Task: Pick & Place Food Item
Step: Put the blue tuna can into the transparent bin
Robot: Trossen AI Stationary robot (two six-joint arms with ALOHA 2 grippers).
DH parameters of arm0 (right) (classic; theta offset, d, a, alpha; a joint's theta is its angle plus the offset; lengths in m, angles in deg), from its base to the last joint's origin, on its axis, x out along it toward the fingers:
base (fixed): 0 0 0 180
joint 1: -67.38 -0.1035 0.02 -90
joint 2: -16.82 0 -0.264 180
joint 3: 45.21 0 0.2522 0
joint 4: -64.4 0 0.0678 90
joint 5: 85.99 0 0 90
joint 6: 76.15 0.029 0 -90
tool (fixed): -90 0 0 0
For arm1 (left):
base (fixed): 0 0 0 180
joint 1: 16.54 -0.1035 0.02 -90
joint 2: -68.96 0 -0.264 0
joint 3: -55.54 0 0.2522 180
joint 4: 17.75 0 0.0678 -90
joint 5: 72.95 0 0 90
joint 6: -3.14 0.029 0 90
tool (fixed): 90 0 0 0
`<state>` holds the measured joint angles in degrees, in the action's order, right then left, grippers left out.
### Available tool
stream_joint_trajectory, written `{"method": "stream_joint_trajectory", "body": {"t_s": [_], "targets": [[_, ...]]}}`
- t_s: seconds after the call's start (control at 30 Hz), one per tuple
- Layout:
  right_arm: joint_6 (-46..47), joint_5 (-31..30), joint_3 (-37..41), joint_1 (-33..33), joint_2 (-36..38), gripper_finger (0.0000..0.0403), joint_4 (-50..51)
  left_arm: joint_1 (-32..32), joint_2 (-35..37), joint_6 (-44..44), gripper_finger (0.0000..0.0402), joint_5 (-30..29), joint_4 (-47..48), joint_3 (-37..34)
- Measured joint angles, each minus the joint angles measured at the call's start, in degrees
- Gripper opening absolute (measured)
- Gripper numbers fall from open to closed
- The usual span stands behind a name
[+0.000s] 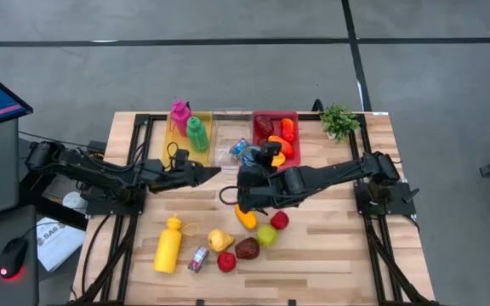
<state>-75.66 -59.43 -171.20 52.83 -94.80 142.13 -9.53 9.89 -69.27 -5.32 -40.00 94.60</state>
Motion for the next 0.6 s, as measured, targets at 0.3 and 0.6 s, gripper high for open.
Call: {"method": "stream_joint_trajectory", "body": {"t_s": [0.3, 0.6], "targets": [[-19.1, 3.8, 0.0, 1.0, 0.0, 0.0114, -13.7, 0.0, 0.4, -10.6, 0.0113, -5.5, -0.4, 0.0], [-34.1, 5.5, 0.1, 1.0, -1.5, 0.0114, -16.7, 0.0, 0.4, -10.3, 0.0116, -5.5, -8.9, 0.0]]}}
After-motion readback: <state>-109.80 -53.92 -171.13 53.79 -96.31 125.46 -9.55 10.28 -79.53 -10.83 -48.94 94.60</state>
